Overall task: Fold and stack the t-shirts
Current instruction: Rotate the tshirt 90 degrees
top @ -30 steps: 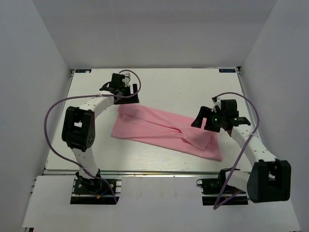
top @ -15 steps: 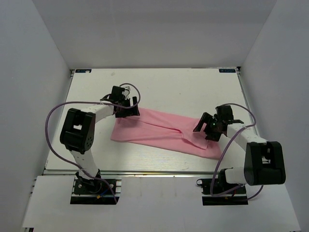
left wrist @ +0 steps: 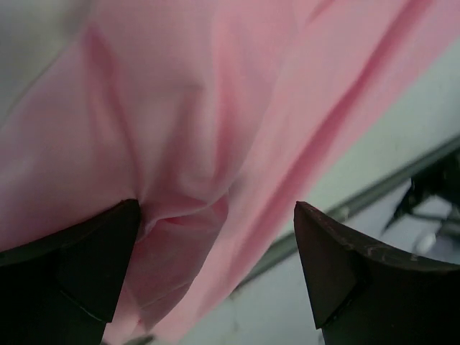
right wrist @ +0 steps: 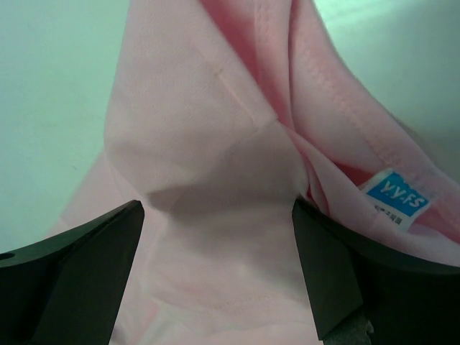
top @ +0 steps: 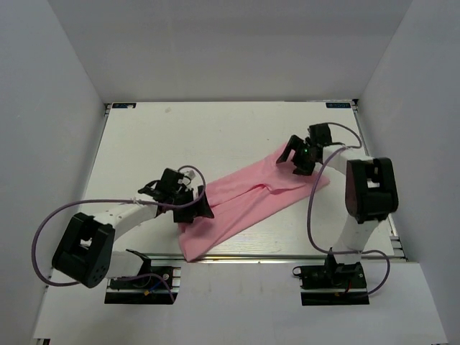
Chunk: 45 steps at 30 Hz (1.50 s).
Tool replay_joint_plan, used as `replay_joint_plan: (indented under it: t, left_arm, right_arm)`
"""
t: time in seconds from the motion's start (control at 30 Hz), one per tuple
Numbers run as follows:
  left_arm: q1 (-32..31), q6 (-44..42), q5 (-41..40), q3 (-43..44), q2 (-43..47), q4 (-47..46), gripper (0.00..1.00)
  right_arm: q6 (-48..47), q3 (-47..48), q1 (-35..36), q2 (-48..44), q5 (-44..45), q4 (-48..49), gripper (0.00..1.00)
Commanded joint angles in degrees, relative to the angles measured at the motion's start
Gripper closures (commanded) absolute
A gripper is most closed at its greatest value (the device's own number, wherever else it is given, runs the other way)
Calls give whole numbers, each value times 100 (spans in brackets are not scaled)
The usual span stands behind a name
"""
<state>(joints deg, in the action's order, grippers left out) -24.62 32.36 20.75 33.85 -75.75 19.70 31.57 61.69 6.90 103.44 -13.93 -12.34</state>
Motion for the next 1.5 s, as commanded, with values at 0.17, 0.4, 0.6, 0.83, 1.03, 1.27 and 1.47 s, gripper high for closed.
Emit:
replay_joint_plan:
  t: [0.17,0.4,0.6,0.83,1.03,1.27,1.47]
  left_arm:
    - [-1218,455,1413,-449,289,1202,1]
    - [-2213,176,1660,903,-168,1806,1]
    - [-2407,-693,1151,1958,-292,2704,1]
    - [-2214,-260,-2228,3861,-922,3135,1]
    - [-1828,262,-3481,4184,-1004,3215,1]
    - [-1186,437,-3613,3622,-618,3154,1]
    - [-870,385,-3367,3085,-108,2872,1]
  right_arm:
    - [94,2250,1015,2229,-476,-33,10]
    - [322,4113,1429,3419,-523,-111,10]
    - [17,4861,1437,3438,-48,-374,10]
    - [-967,4669,1797,2463,1109,-918,10]
    - [-1188,4677,2175,2154,2208,-1586,10]
    - [-574,4178,2606,2110,2835,-2027,10]
    - [-55,3745,2729,2075,3115,-2088,10]
